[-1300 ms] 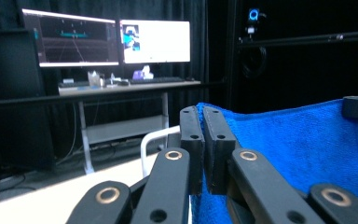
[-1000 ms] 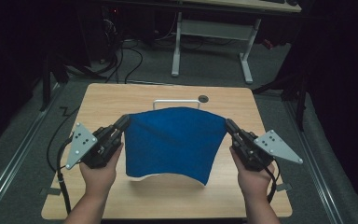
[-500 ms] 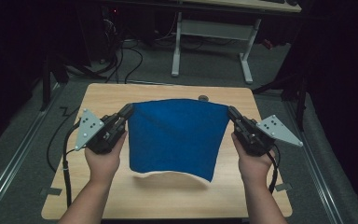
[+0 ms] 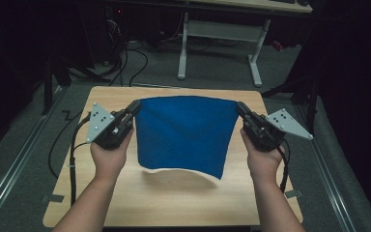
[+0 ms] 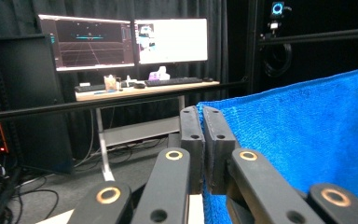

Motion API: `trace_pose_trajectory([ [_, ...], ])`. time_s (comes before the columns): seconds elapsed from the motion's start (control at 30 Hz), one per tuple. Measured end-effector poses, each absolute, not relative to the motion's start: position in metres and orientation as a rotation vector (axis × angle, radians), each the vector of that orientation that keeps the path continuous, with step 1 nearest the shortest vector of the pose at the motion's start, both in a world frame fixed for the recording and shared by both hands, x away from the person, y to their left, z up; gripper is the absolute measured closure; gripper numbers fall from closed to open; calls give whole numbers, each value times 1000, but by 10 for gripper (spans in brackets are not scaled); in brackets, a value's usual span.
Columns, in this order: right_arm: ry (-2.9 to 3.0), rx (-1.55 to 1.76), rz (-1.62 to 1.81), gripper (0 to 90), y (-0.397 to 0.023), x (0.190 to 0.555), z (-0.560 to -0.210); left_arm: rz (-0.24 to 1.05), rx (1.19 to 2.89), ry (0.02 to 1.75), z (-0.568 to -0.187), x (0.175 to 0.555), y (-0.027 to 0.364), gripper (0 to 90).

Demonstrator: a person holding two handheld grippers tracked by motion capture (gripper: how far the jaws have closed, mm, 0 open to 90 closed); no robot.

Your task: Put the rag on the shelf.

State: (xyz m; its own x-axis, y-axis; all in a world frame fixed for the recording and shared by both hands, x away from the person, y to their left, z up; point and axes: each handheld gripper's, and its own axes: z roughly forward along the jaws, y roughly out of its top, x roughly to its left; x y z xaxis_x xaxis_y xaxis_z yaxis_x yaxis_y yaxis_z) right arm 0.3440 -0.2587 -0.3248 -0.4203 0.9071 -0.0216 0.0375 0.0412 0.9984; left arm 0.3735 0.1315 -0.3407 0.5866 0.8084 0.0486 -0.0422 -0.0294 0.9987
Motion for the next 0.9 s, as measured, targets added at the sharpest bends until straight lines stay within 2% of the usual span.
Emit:
trace_pose_trajectory([
  [0.33, 1573, 994, 1465, 886, -257, 369, -311, 801, 1486, 731, -329, 404, 130, 884],
  [0.57, 1575, 1015, 1462, 886, -254, 384, -307, 773, 1493, 757, -330, 420, 130, 884],
  [0.9, 1574, 1055, 1449, 887, -254, 407, -307, 804, 1518, 768, -326, 444, 127, 884],
])
